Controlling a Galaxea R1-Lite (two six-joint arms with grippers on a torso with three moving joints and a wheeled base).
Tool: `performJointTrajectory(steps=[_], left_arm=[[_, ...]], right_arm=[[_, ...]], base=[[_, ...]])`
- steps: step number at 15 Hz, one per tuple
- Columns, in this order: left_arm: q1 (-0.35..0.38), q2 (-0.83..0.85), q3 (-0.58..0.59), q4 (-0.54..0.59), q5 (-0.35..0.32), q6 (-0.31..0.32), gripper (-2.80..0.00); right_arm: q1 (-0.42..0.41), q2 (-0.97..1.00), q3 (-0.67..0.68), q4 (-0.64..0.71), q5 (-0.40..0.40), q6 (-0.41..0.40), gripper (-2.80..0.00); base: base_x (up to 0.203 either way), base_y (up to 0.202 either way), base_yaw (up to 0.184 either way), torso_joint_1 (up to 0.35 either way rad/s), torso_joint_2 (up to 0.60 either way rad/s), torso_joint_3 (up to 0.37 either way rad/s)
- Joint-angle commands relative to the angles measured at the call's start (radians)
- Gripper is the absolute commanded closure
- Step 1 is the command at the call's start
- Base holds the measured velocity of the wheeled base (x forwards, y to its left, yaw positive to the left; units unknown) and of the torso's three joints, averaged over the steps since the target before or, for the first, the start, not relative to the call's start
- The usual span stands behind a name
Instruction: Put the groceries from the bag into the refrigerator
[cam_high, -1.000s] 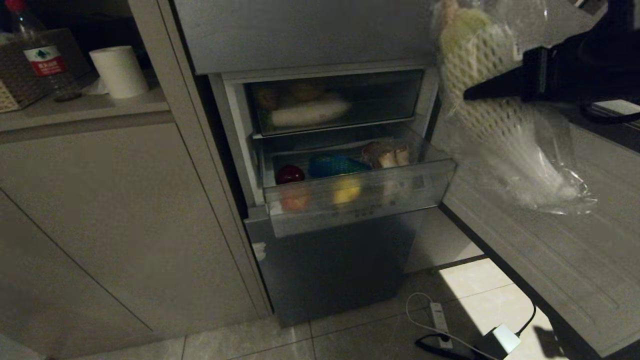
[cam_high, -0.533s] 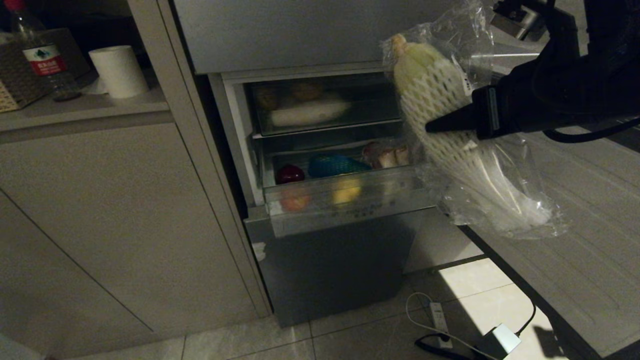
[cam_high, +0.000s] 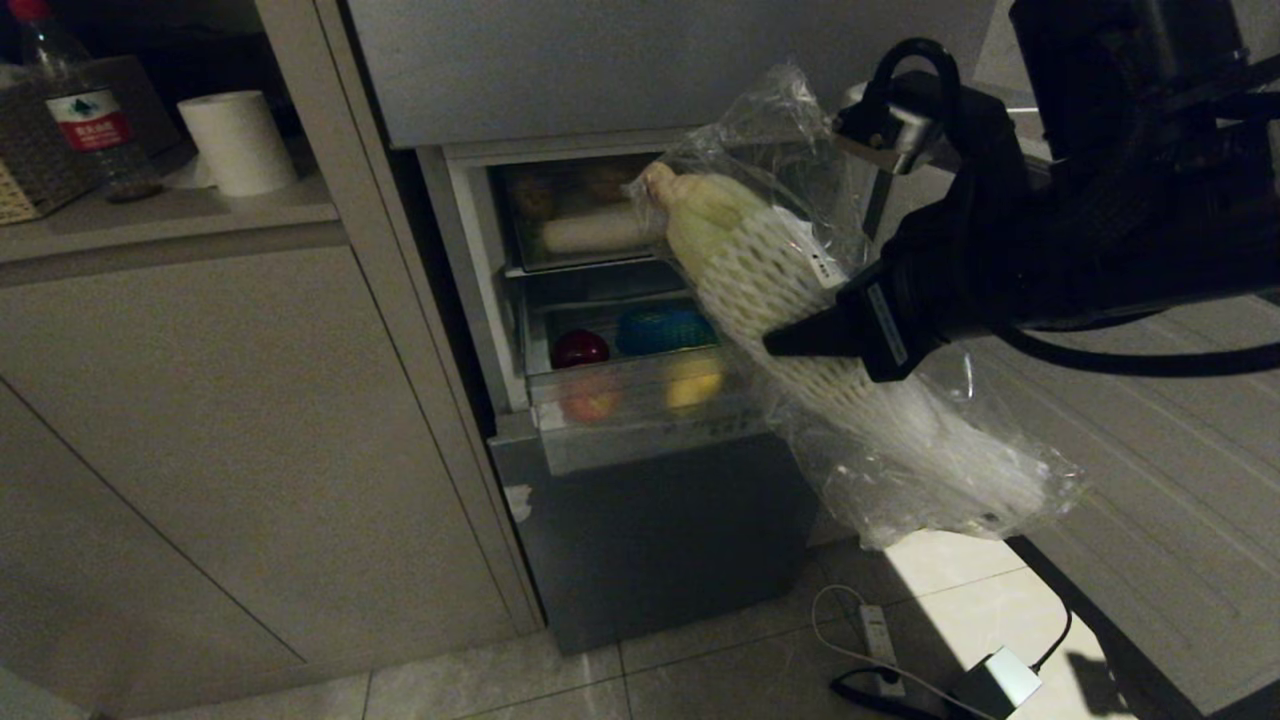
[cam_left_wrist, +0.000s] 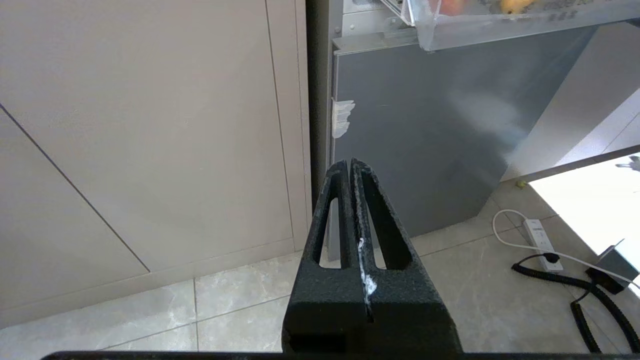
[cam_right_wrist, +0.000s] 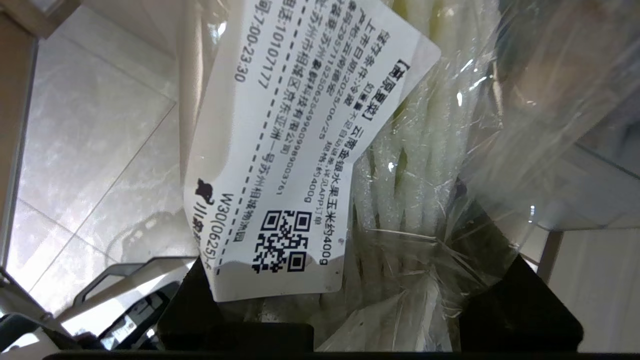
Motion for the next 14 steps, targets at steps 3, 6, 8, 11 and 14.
performJointTrajectory(steps=[3, 6, 8, 11, 14], left_arm=[[0.000, 0.000, 0.000, -0.001, 0.000, 0.000, 0.00], [0.000, 0.000, 0.000, -0.001, 0.000, 0.000, 0.00], [0.000, 0.000, 0.000, -0.001, 0.000, 0.000, 0.00], [0.000, 0.000, 0.000, -0.001, 0.000, 0.000, 0.00], [0.000, 0.000, 0.000, -0.001, 0.000, 0.000, 0.00]], right_arm=[[0.013, 0.021, 0.000, 0.002, 0.000, 0.000, 0.00], [0.014, 0.029, 0.005, 0.002, 0.000, -0.048, 0.00], [0.014, 0.050, 0.000, -0.003, -0.001, -0.140, 0.00], [0.014, 0.071, 0.000, -0.021, -0.092, -0.373, 0.00], [0.014, 0.099, -0.008, -0.143, -0.124, -0.679, 0.00]], base=[[0.000, 0.000, 0.000, 0.000, 0.00, 0.000], [0.000, 0.000, 0.000, 0.000, 0.00, 0.000], [0.000, 0.000, 0.000, 0.000, 0.00, 0.000], [0.000, 0.000, 0.000, 0.000, 0.00, 0.000], [0.000, 0.000, 0.000, 0.000, 0.00, 0.000]])
